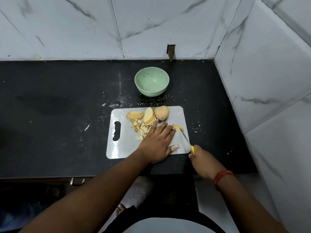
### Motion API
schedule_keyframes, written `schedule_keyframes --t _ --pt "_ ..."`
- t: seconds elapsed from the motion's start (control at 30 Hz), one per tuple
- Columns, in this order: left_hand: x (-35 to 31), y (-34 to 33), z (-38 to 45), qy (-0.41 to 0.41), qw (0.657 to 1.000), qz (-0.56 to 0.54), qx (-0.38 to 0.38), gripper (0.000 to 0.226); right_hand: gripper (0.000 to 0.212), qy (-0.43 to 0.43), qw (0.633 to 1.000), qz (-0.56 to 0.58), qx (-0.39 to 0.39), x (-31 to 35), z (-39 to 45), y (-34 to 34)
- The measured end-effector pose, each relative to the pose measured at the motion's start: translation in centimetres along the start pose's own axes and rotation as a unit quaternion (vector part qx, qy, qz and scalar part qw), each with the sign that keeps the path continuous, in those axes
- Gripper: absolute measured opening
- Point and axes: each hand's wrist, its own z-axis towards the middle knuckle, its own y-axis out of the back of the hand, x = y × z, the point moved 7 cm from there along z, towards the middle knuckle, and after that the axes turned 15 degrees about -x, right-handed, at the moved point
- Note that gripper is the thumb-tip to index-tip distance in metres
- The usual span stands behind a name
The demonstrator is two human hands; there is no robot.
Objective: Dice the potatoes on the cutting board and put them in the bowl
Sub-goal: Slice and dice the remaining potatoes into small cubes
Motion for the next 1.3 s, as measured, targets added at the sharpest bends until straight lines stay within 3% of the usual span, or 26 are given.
schedule_keyframes --t 0.33,0.63,0.87,1.03,1.17,1.3 --pt "0.1 0.7 -1.0 0.052 0.997 -0.032 -0.047 0.068 0.014 0.0 1.0 0.005 0.01 0.9 0.3 -1.0" --pt "0.1 1.3 -1.6 0.047 0.994 -0.04 -0.088 0.061 0.01 0.023 0.999 -0.029 0.02 2.1 0.9 -1.7" --pt "0.1 1.2 -1.6 0.059 0.995 -0.036 -0.072 0.059 0.005 0.037 0.997 -0.06 0.034 2.4 1.6 -2.5" --pt "0.1 1.2 -1.6 0.059 0.995 -0.034 -0.073 0.058 0.023 0.04 0.997 -0.046 0.05 1.3 0.1 -2.6" --pt "0.1 1.1 -1.8 0.062 0.995 -0.032 -0.069 0.062 0.008 0.039 0.998 -0.04 0.037 1.2 -0.1 -2.0" --pt "0.3 1.0 -2.3 0.069 0.995 -0.034 -0.068 0.071 0.009 0.038 0.999 -0.012 0.016 1.9 0.2 -1.4"
